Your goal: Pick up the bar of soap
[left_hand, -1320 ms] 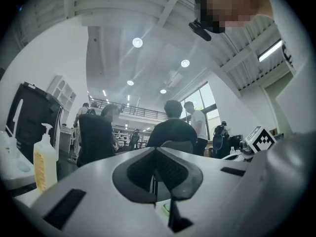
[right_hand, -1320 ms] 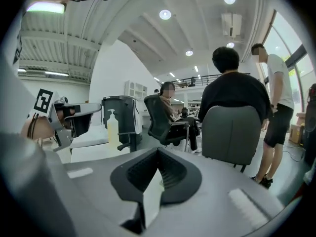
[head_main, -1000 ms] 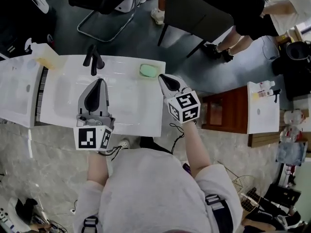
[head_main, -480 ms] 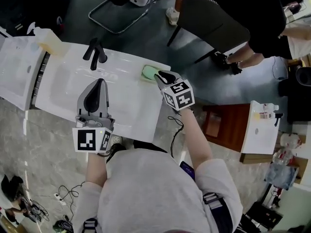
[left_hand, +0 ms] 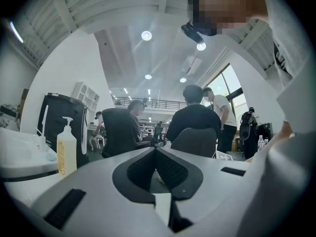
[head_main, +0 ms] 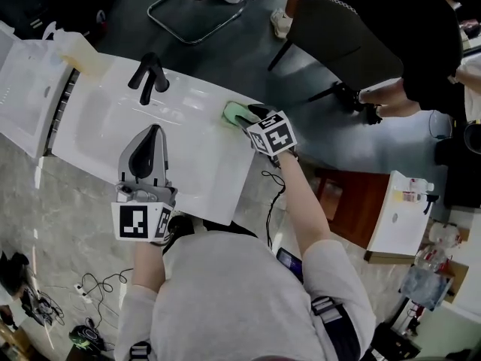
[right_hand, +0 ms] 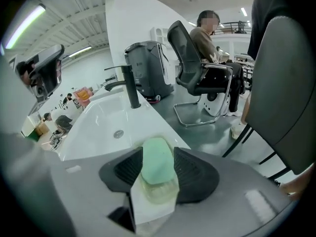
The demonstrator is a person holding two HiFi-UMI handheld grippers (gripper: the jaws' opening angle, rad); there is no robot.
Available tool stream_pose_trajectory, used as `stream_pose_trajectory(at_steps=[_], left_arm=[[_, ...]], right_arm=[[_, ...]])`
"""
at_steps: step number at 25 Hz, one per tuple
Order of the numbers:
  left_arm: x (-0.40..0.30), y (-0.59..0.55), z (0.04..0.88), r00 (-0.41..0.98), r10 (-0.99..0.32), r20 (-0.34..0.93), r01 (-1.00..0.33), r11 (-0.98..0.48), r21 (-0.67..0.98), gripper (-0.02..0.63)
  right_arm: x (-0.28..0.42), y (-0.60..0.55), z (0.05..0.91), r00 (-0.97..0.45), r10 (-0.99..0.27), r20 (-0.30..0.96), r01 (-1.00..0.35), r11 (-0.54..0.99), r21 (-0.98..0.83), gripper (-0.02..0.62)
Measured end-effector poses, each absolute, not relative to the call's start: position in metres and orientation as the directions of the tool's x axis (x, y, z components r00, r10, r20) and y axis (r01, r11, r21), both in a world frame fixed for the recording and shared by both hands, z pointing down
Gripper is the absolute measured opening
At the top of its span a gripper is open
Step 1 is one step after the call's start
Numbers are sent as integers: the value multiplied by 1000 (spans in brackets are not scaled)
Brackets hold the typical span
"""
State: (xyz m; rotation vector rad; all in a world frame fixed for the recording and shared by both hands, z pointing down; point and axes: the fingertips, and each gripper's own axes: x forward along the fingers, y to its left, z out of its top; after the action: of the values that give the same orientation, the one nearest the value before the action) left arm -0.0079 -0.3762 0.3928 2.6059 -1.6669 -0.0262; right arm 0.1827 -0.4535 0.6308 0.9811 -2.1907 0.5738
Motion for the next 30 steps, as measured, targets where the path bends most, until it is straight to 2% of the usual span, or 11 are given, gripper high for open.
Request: stream_pose_trajectory(at_steps=[11,17,26,30], left_arm=[[-11,-383,400,392,-919,34,-919,-390,53,8],[-11,-386,402,389,-920,42,-921,-387,49,8],[-15,-388,403,374,-927,40,-927,-371,57,8],[-14,-387,400,378,-925,39,-925,-376,53,8]], right_arm=[[172,-457,645,-548,-357,756,-706,683,-189,233],[168,-454,660,-529,-308,791,-698,688,-199,264],[166,-456,661,-538,-352,766,-724,658,-207,262],[168,-458,655,-483,-446,754,-723,688,-56,259]])
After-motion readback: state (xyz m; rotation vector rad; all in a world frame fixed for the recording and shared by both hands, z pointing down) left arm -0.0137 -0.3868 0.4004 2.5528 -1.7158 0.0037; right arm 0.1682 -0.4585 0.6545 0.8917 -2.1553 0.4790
